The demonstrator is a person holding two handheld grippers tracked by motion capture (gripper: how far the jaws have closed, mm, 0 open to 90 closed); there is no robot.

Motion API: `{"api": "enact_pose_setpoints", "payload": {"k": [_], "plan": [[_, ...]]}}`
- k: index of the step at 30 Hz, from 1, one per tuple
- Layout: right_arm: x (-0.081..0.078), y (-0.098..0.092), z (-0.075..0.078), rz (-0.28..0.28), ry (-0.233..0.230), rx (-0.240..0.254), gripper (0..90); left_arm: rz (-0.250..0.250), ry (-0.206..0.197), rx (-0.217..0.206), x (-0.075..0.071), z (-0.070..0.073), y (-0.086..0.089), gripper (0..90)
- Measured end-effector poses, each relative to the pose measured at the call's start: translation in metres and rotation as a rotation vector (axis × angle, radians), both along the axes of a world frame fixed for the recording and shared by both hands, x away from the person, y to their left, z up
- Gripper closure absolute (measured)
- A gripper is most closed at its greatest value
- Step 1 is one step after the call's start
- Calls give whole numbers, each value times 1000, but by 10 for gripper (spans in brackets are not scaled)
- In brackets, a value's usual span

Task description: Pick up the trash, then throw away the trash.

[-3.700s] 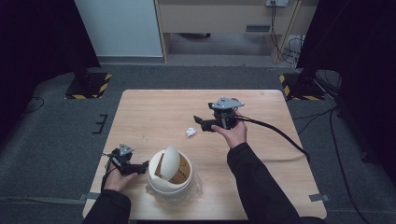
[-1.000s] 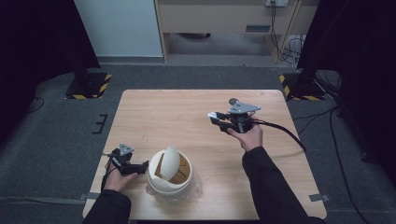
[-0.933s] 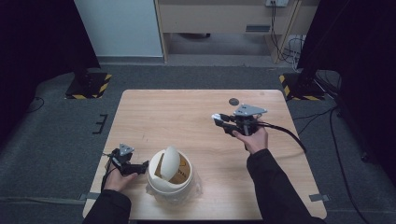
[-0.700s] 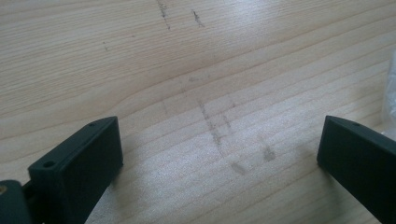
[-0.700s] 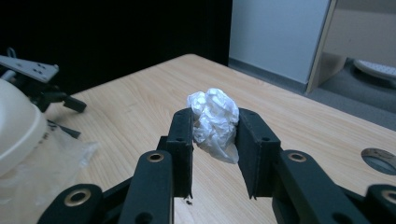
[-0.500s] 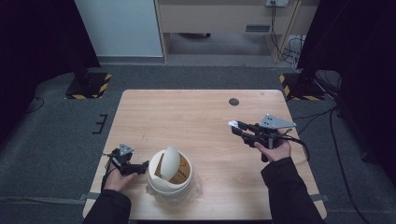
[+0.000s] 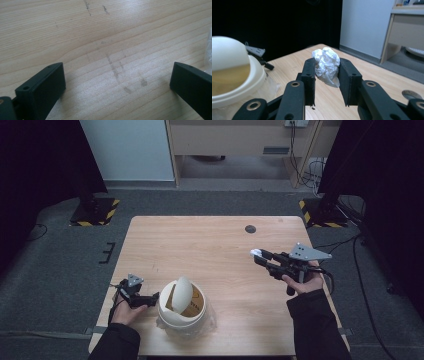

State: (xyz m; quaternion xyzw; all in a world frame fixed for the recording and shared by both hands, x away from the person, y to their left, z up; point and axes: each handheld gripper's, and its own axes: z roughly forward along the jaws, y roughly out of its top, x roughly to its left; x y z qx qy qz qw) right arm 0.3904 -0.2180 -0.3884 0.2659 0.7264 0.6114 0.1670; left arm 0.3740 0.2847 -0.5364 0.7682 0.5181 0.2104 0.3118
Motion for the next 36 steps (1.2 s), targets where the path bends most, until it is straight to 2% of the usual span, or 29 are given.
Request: {"api": "enact_pose_setpoints", "payload": {"k": [1,7,12,17,24,29,36], "plan": [[0,0,0,0,0,0,682,0,0,0,0,0,0,0],[-9,-3,23,28,-35,67,683,0,0,0,0,0,0,0],[-13,0,30,51,-43,83,682,0,0,0,0,0,0,0],[-13,7,30,70,-35,78,682,0,0,0,0,0,0,0],[-19,30,31,145,-27,56,682,0,0,0,0,0,0,0],[-24,46,34,196,-24,60,680,0,0,0,0,0,0,0],[-28,65,34,249,-23,48,679,0,0,0,0,0,0,0]]}}
